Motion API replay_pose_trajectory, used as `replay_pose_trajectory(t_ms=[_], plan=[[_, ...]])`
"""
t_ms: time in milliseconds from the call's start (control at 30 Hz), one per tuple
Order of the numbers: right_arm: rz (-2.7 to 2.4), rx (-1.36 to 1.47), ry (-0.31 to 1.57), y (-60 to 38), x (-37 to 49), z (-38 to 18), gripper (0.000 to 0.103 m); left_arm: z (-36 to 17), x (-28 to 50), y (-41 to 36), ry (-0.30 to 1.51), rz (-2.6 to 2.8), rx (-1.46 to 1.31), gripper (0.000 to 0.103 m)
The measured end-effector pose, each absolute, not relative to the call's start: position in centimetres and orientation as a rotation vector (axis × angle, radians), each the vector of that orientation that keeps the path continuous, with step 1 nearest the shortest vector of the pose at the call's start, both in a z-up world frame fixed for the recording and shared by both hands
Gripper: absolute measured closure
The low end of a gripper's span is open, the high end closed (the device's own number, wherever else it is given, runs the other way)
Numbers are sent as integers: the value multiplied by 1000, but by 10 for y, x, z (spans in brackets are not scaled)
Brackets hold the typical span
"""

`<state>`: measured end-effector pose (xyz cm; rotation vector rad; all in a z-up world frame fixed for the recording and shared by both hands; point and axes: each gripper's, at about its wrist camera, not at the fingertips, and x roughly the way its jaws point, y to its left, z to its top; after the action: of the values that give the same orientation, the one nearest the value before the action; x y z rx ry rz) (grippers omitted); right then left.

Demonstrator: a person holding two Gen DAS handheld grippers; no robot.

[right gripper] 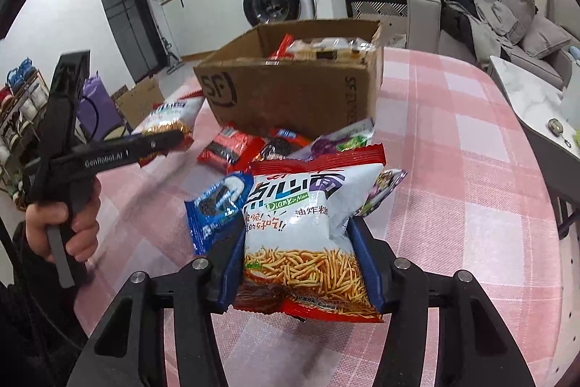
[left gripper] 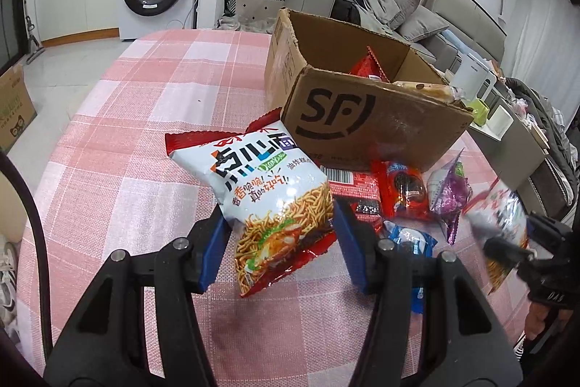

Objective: Organize snacks
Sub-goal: 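Lift both white noodle-snack bags and carry them over the SF box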

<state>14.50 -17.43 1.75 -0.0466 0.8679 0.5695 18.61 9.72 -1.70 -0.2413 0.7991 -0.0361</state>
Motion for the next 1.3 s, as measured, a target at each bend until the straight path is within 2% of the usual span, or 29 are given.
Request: replay_pose_trajectory(t_ms=[533,1300], plan=[[534,45,755,-189,159,46,48,12,165,90,731,-39,-204,50],[541,57,688,-175,192,81,48,66,142,64,624,-89,-134,50]])
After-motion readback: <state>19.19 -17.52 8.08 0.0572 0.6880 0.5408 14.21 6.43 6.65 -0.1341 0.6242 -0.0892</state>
